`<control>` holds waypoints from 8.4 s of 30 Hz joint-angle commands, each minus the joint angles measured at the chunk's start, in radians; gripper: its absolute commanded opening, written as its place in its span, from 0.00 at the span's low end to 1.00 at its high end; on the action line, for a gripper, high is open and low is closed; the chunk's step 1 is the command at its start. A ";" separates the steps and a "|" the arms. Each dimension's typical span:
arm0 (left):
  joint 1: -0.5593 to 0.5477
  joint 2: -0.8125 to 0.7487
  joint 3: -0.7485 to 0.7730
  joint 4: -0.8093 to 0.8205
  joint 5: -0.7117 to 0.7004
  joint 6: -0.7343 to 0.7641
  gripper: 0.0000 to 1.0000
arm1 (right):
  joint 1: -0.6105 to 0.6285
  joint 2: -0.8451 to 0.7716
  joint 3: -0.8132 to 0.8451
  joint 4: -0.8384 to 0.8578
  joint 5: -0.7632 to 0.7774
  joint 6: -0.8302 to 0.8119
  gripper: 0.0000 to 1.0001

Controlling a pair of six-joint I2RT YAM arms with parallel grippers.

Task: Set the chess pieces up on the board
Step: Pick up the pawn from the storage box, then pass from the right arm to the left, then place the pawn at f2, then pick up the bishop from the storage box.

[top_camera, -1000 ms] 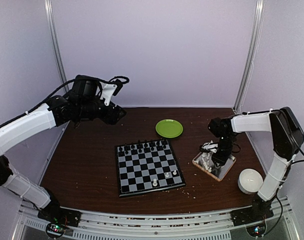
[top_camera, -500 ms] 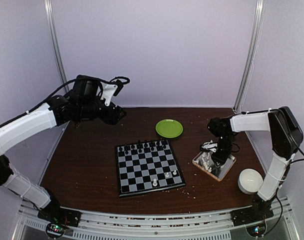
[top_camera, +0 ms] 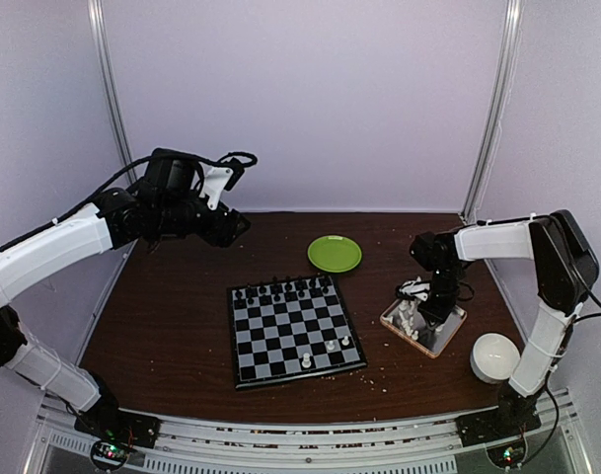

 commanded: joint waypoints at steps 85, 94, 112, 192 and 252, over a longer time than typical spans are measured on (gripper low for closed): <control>-0.329 0.689 0.315 0.684 0.866 -0.811 0.20 | 0.196 -0.543 0.069 0.047 -0.569 -0.078 0.10; -0.330 0.710 0.340 0.691 0.870 -0.827 0.23 | 0.198 -0.552 0.067 0.044 -0.584 -0.079 0.10; -0.329 0.724 0.352 0.770 0.905 -0.870 0.05 | 0.199 -0.534 0.072 0.057 -0.573 -0.070 0.12; -0.395 0.623 0.120 -0.037 0.191 0.046 0.06 | -0.115 -0.748 -0.270 0.235 -0.612 -0.042 0.39; -0.267 0.199 0.273 -0.108 -0.137 -0.032 0.70 | 0.002 -0.337 -0.037 0.071 -0.190 -0.102 0.30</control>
